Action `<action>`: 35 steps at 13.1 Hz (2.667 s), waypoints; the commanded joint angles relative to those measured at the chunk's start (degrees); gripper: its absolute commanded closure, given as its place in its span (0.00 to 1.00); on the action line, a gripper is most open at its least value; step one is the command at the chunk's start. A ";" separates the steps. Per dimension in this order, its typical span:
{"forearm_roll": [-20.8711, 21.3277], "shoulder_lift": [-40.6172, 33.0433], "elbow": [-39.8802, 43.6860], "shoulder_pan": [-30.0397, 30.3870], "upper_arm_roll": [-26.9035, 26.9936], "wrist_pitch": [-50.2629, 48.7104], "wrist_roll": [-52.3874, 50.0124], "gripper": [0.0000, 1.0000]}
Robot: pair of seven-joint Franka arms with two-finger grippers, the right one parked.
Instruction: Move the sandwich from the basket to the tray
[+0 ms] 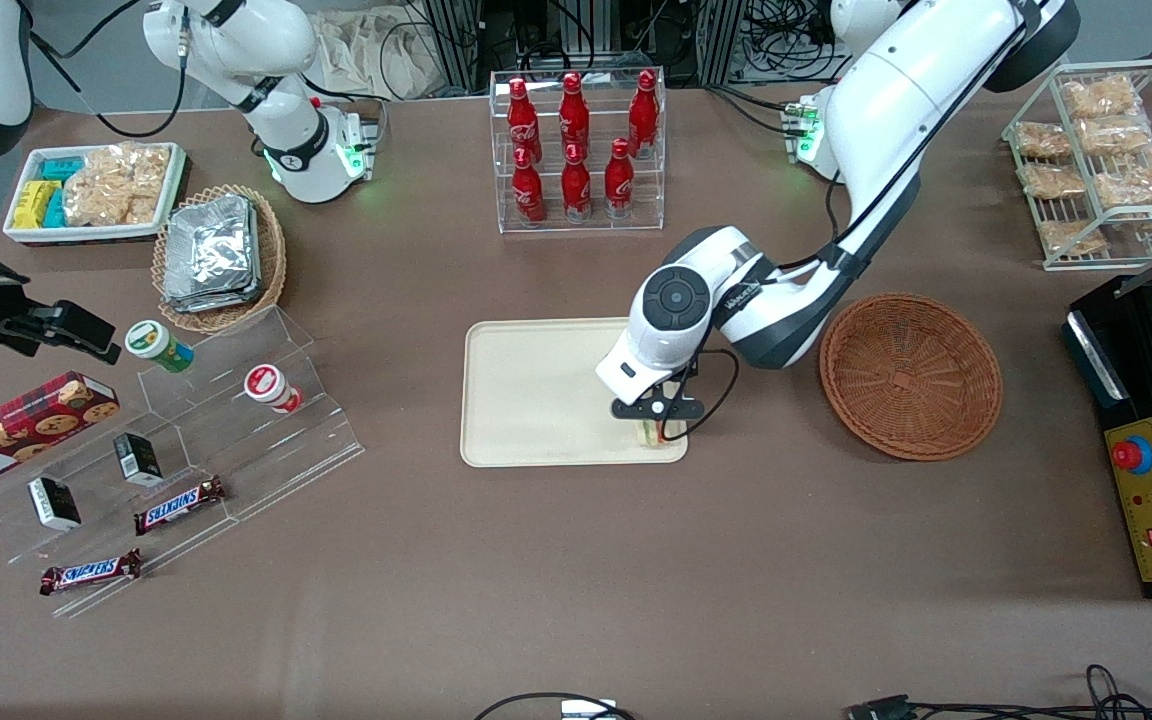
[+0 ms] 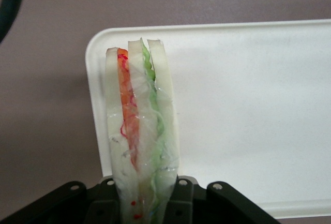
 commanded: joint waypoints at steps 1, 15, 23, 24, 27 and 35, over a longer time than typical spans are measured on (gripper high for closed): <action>1.28 -0.03 -2.53 0.22 -0.36 3.21 -3.39 0.76; 3.66 -3.44 -3.33 0.92 -0.71 -2.12 -4.03 0.00; -8.43 -26.80 -0.68 1.01 9.53 -21.82 10.16 0.00; -12.13 -29.44 -0.69 0.40 15.14 -24.01 14.40 0.00; -13.75 -34.38 -1.13 0.40 25.27 -28.76 24.07 0.00; -18.84 -34.57 5.80 0.31 43.67 -33.88 43.45 0.00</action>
